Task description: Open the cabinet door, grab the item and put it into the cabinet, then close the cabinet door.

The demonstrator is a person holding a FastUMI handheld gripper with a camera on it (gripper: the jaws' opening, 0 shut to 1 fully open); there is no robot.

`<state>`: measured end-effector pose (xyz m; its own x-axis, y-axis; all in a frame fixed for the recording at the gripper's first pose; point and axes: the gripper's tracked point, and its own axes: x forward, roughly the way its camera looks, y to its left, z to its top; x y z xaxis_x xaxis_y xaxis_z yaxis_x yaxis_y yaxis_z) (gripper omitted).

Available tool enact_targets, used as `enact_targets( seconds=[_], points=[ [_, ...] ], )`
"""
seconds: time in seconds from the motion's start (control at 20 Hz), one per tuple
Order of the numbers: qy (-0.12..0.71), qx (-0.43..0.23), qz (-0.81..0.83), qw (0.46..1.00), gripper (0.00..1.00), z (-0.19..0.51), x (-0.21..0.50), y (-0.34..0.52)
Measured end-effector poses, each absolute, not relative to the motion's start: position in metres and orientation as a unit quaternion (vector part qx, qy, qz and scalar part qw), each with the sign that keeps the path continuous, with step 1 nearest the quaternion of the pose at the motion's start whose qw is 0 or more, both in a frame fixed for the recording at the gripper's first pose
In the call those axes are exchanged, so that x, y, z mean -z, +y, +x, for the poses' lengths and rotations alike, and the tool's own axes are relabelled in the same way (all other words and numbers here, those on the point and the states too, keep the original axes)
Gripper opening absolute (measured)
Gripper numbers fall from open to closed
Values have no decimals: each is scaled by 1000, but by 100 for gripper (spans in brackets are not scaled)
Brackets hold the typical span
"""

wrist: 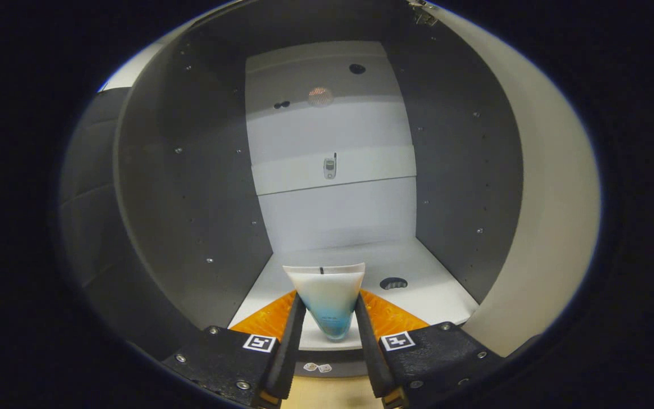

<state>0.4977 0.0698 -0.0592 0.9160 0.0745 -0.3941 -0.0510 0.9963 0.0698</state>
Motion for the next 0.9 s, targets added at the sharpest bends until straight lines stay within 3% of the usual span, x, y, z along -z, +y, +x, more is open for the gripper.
enact_targets(
  seconds=[0.3,0.45,0.55,0.6,0.9],
  points=[
    [212,-35,22,976,53,515,75,71],
    [201,-32,16,979,68,515,68,68],
    [181,-34,9,983,87,506,54,70],
    [169,-37,4,985,91,500,45,71],
    [103,-62,-17,993,94,432,-11,78]
  ],
)
